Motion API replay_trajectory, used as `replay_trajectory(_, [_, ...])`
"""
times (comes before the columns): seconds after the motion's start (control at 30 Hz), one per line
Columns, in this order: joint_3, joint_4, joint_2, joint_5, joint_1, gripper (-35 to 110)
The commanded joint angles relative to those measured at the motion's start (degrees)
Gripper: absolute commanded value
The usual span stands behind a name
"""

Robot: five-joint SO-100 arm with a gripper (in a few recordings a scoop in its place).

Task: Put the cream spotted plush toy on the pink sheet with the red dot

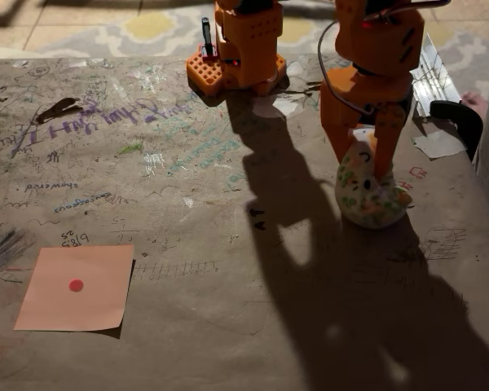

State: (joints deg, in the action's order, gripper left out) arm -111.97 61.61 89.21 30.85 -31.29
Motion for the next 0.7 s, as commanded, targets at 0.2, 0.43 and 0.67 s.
replay_trajectory(0.2, [12.5,20.0,43.9,11.4,16.6,0])
replay_trajectory(0.43, [4.4,-0.6,74.5,17.8,40.4,0])
replay_trajectory(0.67, [-3.9,-10.2,83.1,21.0,48.2,0])
